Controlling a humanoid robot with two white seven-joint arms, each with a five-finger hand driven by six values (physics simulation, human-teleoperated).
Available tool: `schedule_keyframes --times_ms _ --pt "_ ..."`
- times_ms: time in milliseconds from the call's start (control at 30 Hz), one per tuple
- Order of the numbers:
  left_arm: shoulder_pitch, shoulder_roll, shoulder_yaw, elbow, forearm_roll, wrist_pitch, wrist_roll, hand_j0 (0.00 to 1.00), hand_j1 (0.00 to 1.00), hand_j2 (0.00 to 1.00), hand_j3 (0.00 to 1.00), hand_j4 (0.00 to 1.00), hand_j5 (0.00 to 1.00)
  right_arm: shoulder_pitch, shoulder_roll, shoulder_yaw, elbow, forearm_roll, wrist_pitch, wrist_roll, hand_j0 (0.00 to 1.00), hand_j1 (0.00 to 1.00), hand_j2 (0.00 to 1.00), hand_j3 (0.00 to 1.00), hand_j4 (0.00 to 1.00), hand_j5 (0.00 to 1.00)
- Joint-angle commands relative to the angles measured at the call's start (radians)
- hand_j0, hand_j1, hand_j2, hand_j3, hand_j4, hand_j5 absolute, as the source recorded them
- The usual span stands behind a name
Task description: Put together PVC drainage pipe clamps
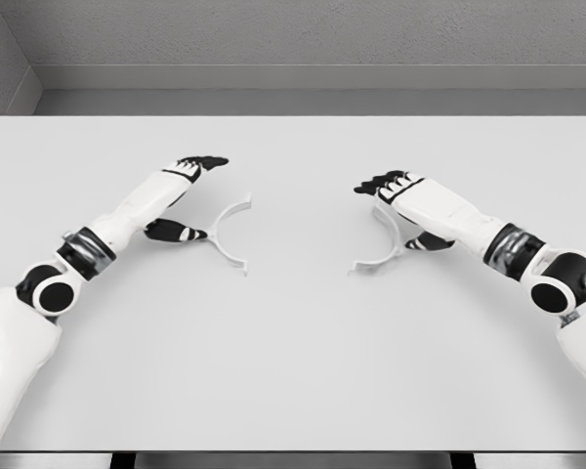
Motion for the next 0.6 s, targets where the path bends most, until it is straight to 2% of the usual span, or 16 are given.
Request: schedule_keyframes --times_ms 0,300,567 --pt "0.000 -0.012 0.001 -0.010 -0.002 0.001 0.000 1.00 1.00 1.00 1.00 1.00 1.00 0.000 -0.001 0.003 0.001 -0.005 0.003 0.000 1.00 1.00 1.00 1.00 1.00 1.00" --pt "0.011 -0.035 0.001 -0.030 -0.017 0.001 0.000 1.00 1.00 1.00 1.00 1.00 1.00 -0.023 0.010 0.003 0.002 -0.005 0.030 -0.002 1.00 1.00 1.00 1.00 1.00 1.00" --pt "0.012 -0.023 0.013 -0.041 -0.014 0.001 0.002 1.00 1.00 1.00 1.00 1.00 1.00 -0.069 0.056 0.039 0.076 0.026 0.035 0.000 1.00 1.00 1.00 1.00 1.00 1.00"
